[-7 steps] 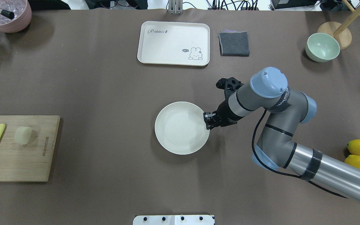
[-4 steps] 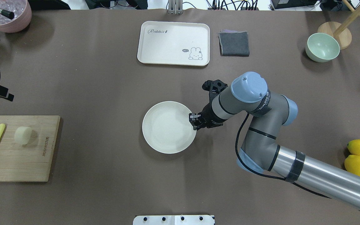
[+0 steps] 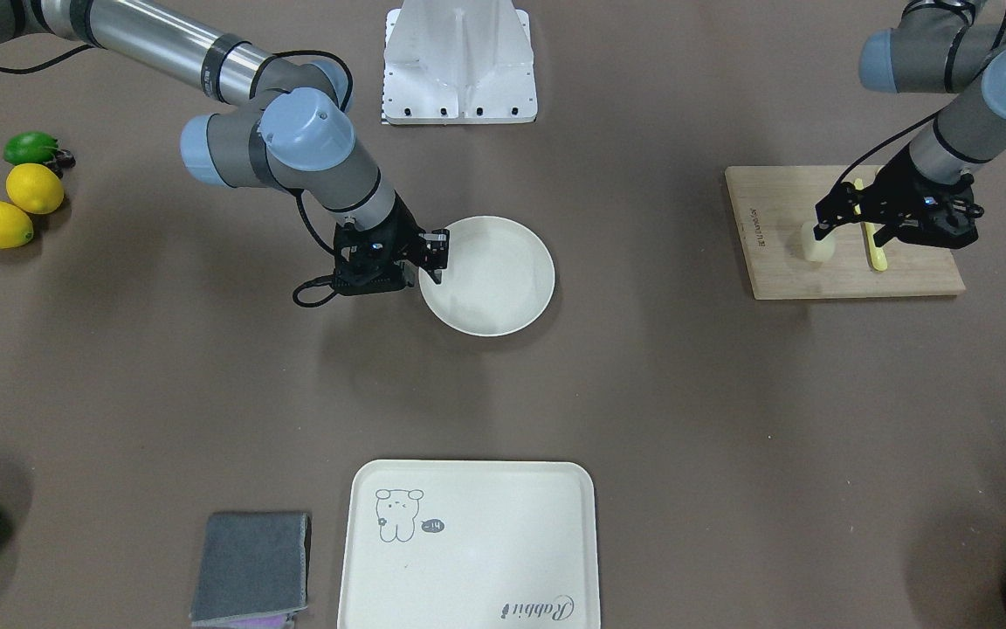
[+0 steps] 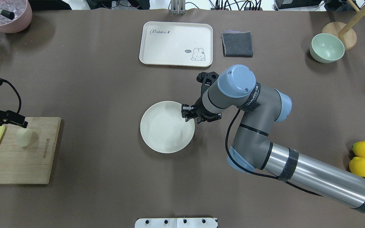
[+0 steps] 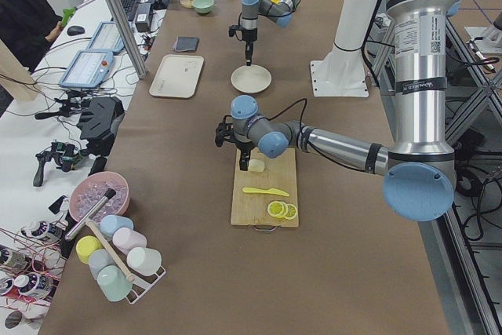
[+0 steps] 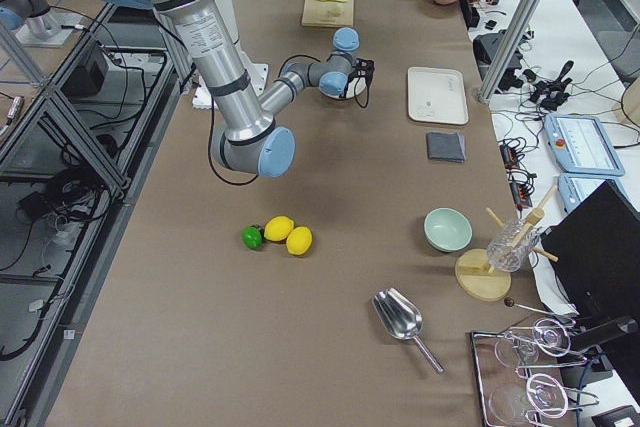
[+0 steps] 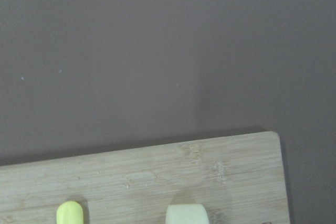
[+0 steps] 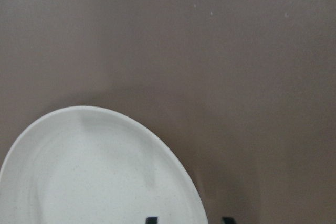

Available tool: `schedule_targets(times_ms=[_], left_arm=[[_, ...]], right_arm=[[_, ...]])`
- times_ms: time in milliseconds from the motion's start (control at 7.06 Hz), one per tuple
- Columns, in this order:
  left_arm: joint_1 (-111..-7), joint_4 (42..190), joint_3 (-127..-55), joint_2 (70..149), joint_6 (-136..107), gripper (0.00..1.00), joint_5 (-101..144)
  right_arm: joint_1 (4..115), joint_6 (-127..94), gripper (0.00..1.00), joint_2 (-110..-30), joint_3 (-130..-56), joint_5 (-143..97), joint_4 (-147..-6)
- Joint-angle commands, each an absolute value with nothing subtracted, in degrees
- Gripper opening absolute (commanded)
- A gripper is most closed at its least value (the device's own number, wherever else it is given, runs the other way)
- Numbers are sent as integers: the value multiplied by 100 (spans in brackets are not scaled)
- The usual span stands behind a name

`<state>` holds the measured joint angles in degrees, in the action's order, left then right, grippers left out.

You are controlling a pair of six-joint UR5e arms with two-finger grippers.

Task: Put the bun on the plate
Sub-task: 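Lift the right gripper off the plate while the left gripper grasps the bun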

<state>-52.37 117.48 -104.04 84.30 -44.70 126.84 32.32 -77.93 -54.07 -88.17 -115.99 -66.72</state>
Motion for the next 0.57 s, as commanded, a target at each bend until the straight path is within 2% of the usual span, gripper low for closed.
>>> schedule_targets(times_ms=[0, 142, 283, 425], left_arm=[[-4738, 12589, -9979, 8324, -5044, 94, 12315], [-4729, 12795, -9871, 8254, -5036, 86, 12296], [-4729, 12788, -9879, 8253, -5045, 60, 12287], [-4729, 12788, -9914, 8253, -5045, 23, 12287]], right_arm=[[3610, -7770, 100, -5440, -9296, -12056, -7327], [3638, -7761, 100, -5475, -9421, -12085, -7478], [3639, -7769, 100, -5502, -9491, -12085, -7488], [3639, -7787, 100, -5511, -9544, -12076, -7488]])
